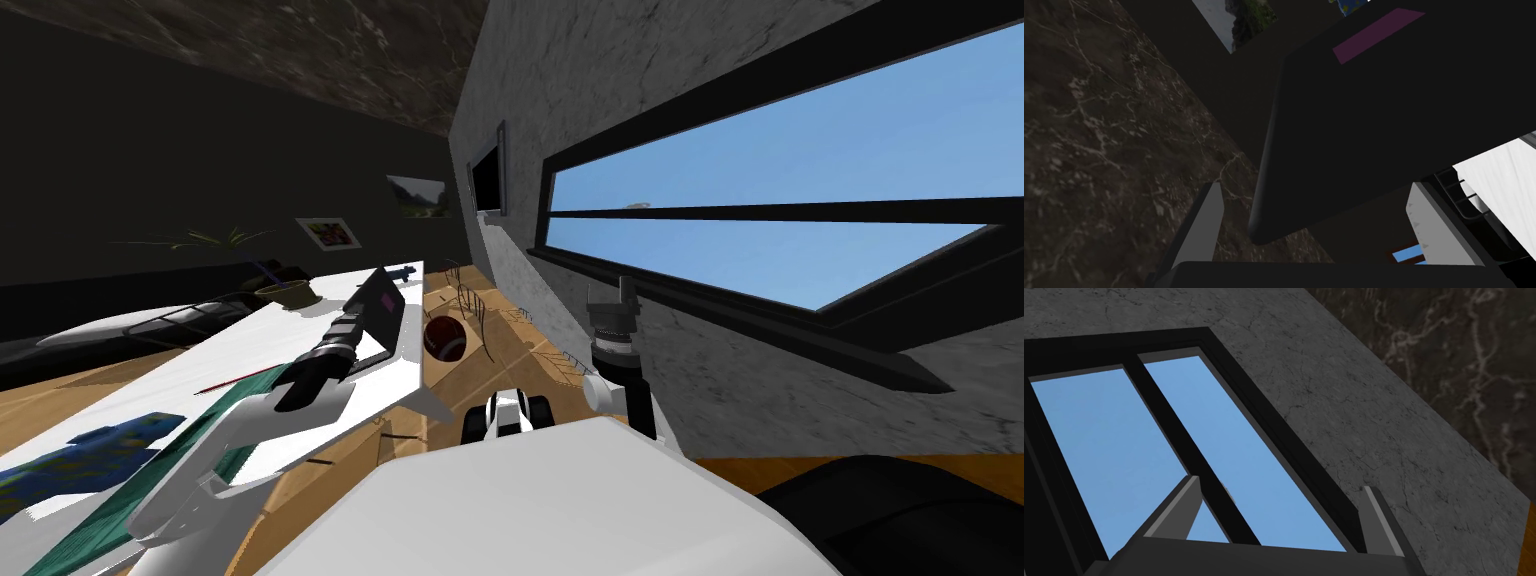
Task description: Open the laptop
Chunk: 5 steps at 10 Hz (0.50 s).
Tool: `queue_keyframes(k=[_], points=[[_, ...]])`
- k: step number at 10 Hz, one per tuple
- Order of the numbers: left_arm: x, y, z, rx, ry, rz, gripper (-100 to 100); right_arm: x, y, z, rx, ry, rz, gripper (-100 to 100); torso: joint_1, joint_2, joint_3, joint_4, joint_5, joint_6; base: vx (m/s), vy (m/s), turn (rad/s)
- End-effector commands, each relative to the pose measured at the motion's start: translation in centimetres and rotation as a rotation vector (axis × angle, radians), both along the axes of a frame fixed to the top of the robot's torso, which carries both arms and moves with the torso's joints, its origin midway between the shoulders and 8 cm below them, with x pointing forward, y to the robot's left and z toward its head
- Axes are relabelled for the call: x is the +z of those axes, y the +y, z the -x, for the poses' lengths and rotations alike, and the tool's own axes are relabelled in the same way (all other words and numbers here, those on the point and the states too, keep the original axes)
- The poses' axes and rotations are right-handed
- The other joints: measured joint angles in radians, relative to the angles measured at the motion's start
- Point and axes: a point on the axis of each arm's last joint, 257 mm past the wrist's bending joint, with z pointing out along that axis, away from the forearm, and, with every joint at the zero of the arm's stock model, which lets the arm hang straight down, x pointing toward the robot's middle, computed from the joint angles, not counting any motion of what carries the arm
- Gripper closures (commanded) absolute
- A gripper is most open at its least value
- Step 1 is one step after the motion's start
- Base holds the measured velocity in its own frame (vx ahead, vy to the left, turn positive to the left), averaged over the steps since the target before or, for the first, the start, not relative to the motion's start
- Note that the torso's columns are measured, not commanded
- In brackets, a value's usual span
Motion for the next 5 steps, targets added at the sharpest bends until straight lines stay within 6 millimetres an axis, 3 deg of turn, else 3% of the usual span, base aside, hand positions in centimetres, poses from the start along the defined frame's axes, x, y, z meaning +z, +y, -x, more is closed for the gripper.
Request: queue_keyframes(k=[1,2,5], points=[[0.3,2.1,0.4,0.055,0.019,-0.01,-100,0.0,0.0,0.0,0.0,0.0,0.0,0,0.0,0.0,0.0,0.0,0.0,0.0,-0.05,0.025,-0.214],[0.2,1.6,0.3,0.041,0.014,-0.008,-100,0.0,0.0,0.0,0.0,0.0,0.0,0,-0.001,-0.001,0.0,0.0,0.0,0.0,-0.023,0.014,-0.046],[0.1,2.9,-1.6,0.083,-0.01,-0.008,-100,0.0,0.0,0.0,0.0,0.0,0.0,0,0.003,0.001,0.001,0.0,0.001,-0.001,-0.069,0.035,0.037]])
